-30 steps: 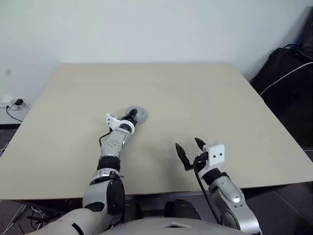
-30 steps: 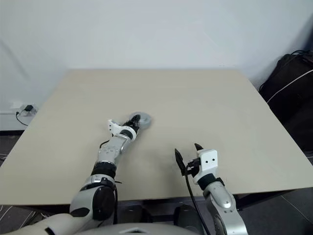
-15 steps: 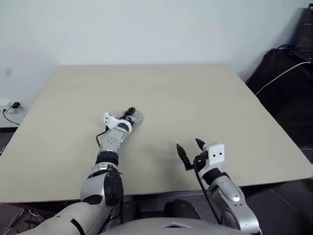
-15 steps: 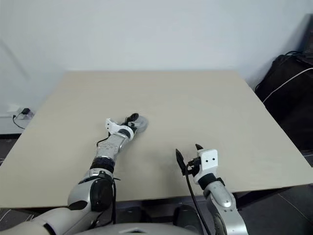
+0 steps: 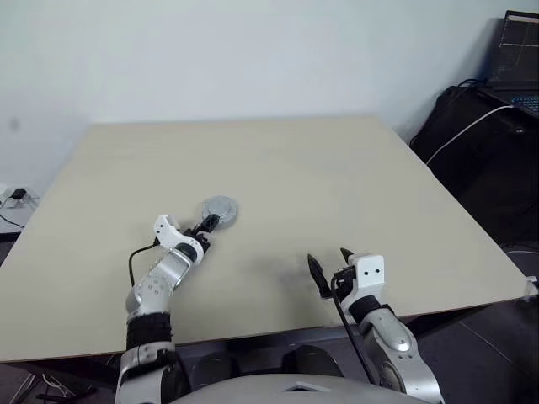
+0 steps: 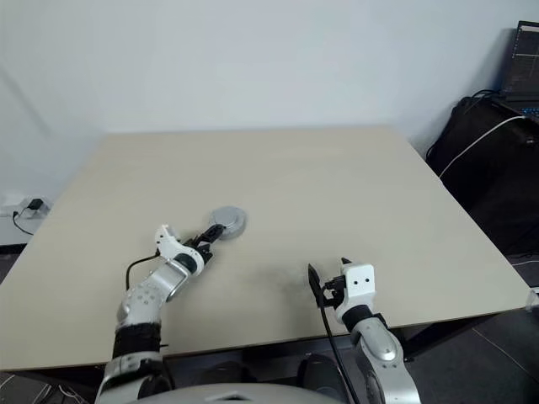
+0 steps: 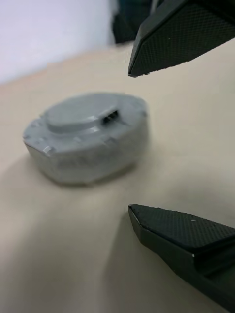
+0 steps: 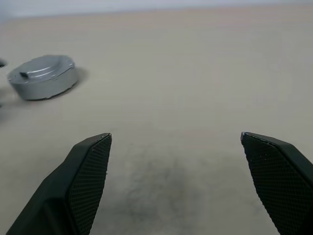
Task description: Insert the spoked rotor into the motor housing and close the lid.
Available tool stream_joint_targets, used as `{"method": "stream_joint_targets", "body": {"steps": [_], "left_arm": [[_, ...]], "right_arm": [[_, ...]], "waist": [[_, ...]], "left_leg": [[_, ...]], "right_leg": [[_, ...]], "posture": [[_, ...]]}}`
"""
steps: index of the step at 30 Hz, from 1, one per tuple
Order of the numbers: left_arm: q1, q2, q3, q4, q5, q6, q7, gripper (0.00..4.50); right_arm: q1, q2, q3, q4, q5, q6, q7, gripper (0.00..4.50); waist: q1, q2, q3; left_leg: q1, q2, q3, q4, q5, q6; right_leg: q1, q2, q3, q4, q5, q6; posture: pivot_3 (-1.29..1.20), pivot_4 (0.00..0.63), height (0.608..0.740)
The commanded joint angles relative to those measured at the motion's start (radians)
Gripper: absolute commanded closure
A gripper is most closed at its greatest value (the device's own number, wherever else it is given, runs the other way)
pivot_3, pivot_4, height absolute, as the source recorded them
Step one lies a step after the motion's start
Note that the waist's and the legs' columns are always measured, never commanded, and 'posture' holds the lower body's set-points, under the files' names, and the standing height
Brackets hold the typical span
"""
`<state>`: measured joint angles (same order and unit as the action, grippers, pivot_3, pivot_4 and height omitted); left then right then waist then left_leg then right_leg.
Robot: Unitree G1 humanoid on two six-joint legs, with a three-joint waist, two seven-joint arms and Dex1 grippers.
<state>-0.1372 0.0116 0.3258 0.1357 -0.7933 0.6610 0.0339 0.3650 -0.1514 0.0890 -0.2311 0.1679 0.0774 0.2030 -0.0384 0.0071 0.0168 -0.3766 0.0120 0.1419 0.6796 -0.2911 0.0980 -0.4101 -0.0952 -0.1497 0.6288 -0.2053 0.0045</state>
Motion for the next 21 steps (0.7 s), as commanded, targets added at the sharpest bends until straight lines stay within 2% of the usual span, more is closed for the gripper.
{"method": "stream_joint_targets", "body": {"steps": [1, 6, 11, 15, 21], "left_arm": [[0.131, 0.069, -0.154, -0.142, 0.240, -0.114, -0.008, 0.07], [0.260, 0.120, -0.339, -0.231, 0.575, -0.425, 0.011, 0.07], [0.321, 0.143, -0.404, -0.209, 0.764, -0.715, 0.000, 0.07], [0.336, 0.149, -0.412, -0.180, 0.810, -0.862, -0.023, 0.07], [0.354, 0.123, -0.399, -0.160, 0.798, -0.945, -0.045, 0.07]], "right_arm": [[-0.024, 0.013, -0.042, 0.021, -0.019, -0.084, -0.023, 0.00], [-0.039, 0.013, -0.050, 0.069, -0.051, -0.133, -0.023, 0.00], [-0.076, 0.024, -0.073, 0.113, -0.080, -0.168, -0.060, 0.00], [-0.085, 0.030, -0.070, 0.118, -0.094, -0.189, -0.059, 0.00], [-0.083, 0.032, -0.056, 0.083, -0.105, -0.184, -0.054, 0.00]], "waist": [[-0.001, 0.001, 0.000], [0.013, 0.003, 0.002], [0.036, 0.008, 0.006], [0.042, 0.009, 0.006], [0.044, 0.009, 0.006]], "left_leg": [[0.000, 0.000, 0.000, 0.000, 0.000, 0.000], [-0.001, 0.000, 0.000, -0.004, 0.001, -0.002], [-0.003, -0.001, 0.000, -0.006, -0.001, 0.000], [-0.003, -0.001, 0.001, -0.012, 0.000, 0.000], [-0.003, -0.001, 0.001, -0.017, 0.003, -0.005]], "right_leg": [[0.000, 0.000, 0.000, 0.000, 0.000, 0.000], [-0.003, 0.000, 0.001, 0.000, -0.001, -0.002], [-0.005, -0.002, 0.001, -0.001, -0.001, -0.002], [-0.008, -0.002, 0.001, -0.002, -0.002, -0.004], [-0.011, -0.002, -0.002, -0.002, -0.007, -0.009]], "posture": [[0.00, 0.000, 0.740], [0.00, 0.000, 0.740], [0.00, 0.000, 0.740], [0.00, 0.000, 0.740], [0.00, 0.000, 0.740]]}}
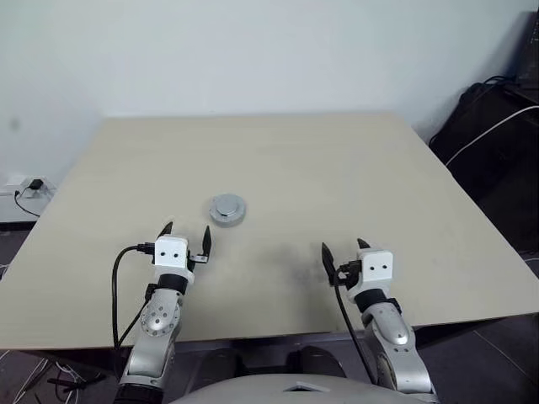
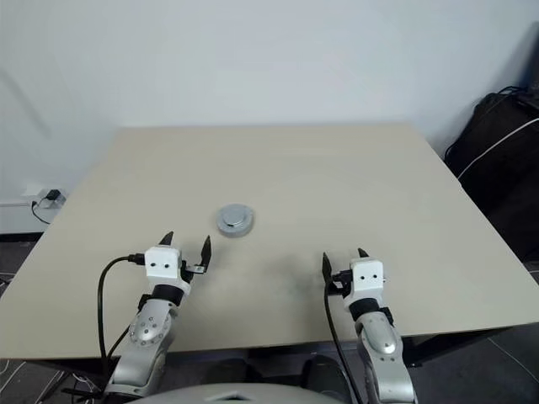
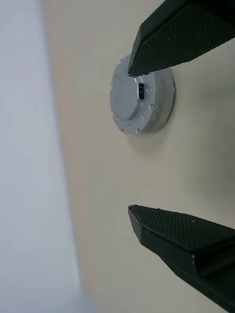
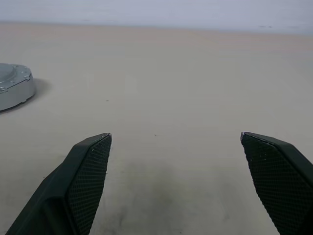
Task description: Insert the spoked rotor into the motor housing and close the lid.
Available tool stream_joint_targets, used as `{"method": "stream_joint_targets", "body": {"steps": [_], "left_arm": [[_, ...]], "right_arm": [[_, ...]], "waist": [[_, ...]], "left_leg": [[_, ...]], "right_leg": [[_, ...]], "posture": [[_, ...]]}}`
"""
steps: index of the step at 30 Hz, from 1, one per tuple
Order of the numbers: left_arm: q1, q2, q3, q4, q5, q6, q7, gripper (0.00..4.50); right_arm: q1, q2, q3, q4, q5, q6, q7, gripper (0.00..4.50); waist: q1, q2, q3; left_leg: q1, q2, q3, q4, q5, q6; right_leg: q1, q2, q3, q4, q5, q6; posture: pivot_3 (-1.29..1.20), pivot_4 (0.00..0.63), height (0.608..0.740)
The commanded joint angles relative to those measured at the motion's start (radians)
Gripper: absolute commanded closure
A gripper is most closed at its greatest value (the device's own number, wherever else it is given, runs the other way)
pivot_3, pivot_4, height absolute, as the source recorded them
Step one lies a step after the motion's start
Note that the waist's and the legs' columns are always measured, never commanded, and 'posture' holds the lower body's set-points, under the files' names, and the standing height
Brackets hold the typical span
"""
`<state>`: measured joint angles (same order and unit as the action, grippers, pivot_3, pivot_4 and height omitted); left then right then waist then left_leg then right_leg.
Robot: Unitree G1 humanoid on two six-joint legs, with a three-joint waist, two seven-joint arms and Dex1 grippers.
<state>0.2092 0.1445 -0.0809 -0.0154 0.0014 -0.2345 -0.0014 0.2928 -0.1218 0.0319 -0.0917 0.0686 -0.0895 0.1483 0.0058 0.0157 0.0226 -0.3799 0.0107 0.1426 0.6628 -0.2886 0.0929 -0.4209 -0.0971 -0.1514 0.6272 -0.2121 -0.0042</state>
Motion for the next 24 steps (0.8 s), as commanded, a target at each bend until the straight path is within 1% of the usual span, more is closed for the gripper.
{"method": "stream_joint_targets", "body": {"steps": [1, 4, 7, 17, 24], "left_arm": [[0.011, -0.013, 0.010, -0.009, 0.004, -0.053, -0.012, 0.07], [0.020, -0.018, 0.016, -0.014, 0.003, -0.060, -0.017, 0.07], [0.026, -0.020, 0.019, -0.017, 0.001, -0.059, -0.029, 0.07], [0.044, -0.028, 0.020, -0.031, -0.010, -0.039, -0.079, 0.07], [0.031, -0.035, 0.019, -0.029, -0.007, -0.031, -0.093, 0.07]], "right_arm": [[-0.009, 0.003, 0.001, -0.060, -0.008, -0.017, 0.000, 0.00], [0.004, 0.001, 0.000, -0.061, -0.011, -0.019, 0.003, 0.00], [0.013, 0.002, 0.003, -0.061, -0.015, -0.021, 0.004, 0.00], [0.045, 0.010, 0.036, -0.103, -0.019, -0.015, 0.019, 0.00], [0.047, 0.010, 0.029, -0.090, -0.008, -0.027, 0.031, 0.00]], "waist": [[0.000, 0.000, 0.000], [0.001, -0.001, 0.001], [0.001, -0.001, 0.001], [0.001, -0.001, 0.001], [0.005, -0.002, 0.001]], "left_leg": [[0.000, 0.000, 0.000, 0.000, 0.000, 0.000], [0.000, 0.000, 0.000, 0.000, 0.000, 0.001], [0.000, 0.000, 0.000, 0.002, -0.003, 0.005], [0.001, 0.000, 0.000, 0.003, -0.003, 0.006], [0.001, 0.000, 0.000, 0.003, -0.004, 0.006]], "right_leg": [[0.000, 0.000, 0.000, 0.000, 0.000, 0.000], [0.000, 0.000, -0.001, 0.000, -0.001, 0.001], [0.001, 0.000, -0.001, 0.000, -0.001, 0.003], [0.003, 0.000, -0.001, 0.000, 0.000, 0.004], [0.004, 0.000, -0.001, 0.000, 0.000, 0.004]], "posture": [[0.00, 0.000, 0.740], [0.00, 0.000, 0.740], [0.00, 0.000, 0.740], [0.00, 0.000, 0.740], [0.00, 0.000, 0.740]]}}
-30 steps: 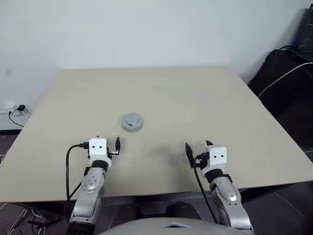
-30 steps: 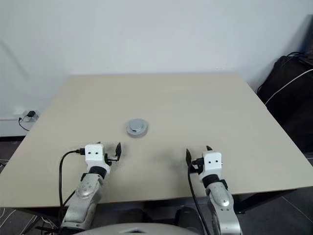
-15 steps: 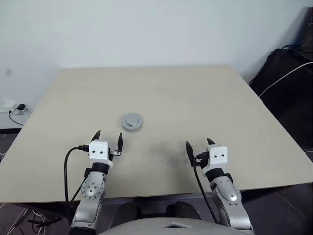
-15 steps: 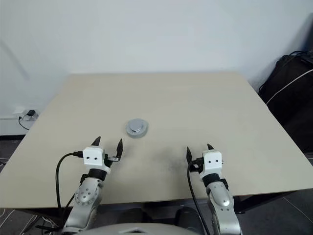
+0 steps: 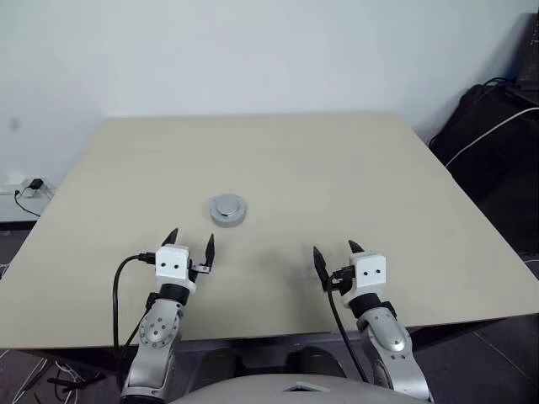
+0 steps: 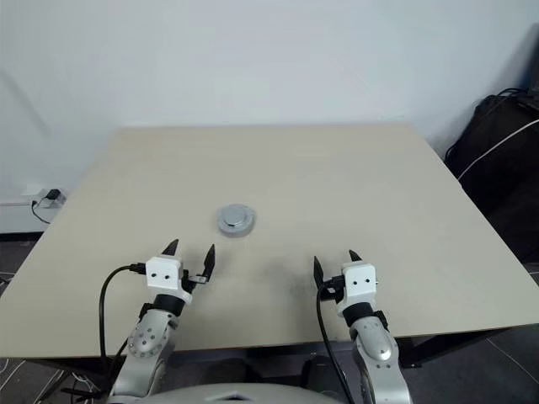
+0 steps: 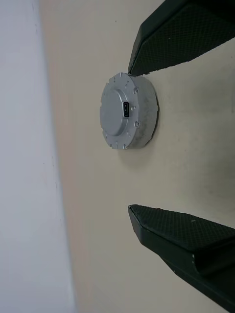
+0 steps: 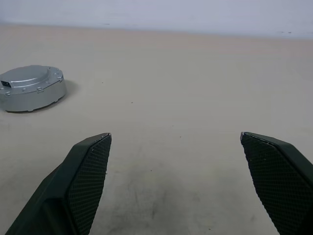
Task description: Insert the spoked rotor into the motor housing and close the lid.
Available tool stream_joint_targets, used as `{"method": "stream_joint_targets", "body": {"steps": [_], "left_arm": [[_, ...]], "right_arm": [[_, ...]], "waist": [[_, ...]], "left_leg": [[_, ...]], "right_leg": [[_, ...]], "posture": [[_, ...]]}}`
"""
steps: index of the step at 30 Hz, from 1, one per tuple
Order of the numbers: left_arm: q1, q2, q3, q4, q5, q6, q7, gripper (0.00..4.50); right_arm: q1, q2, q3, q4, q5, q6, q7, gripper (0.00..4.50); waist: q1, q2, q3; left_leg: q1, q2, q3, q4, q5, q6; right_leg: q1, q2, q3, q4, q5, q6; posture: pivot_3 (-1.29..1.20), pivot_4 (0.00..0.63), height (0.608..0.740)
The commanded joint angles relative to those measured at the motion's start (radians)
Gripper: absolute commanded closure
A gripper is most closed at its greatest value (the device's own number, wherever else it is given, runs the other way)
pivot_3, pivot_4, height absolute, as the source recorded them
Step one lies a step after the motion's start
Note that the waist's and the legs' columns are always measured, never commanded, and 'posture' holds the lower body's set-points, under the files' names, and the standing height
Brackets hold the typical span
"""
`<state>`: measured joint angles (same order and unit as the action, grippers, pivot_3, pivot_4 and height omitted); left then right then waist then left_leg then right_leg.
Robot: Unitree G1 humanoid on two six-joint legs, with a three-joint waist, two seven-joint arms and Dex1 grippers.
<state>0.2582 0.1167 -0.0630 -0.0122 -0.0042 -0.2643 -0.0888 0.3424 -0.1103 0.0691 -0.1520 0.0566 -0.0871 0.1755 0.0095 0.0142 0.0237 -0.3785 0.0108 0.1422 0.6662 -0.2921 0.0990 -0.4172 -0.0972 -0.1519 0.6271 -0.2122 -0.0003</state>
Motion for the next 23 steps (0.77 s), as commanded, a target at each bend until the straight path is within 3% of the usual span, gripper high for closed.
{"method": "stream_joint_targets", "body": {"steps": [1, 23], "left_arm": [[-0.019, -0.006, 0.002, -0.032, 0.000, -0.001, -0.007, 0.07], [-0.023, -0.011, -0.002, -0.008, 0.016, 0.019, -0.002, 0.07]], "right_arm": [[-0.003, -0.003, -0.010, -0.028, 0.004, -0.030, 0.005, 0.00], [-0.023, -0.022, -0.031, 0.064, -0.010, -0.067, 0.001, 0.00]], "waist": [[0.001, 0.000, 0.000], [0.003, 0.000, 0.000]], "left_leg": [[0.000, 0.000, 0.000, 0.000, 0.000, 0.000], [0.000, 0.000, 0.000, 0.000, 0.000, 0.000]], "right_leg": [[0.000, 0.000, 0.000, 0.000, 0.000, 0.000], [0.000, 0.000, 0.000, 0.000, 0.000, 0.000]], "posture": [[0.00, 0.000, 0.740], [0.00, 0.000, 0.740]]}}
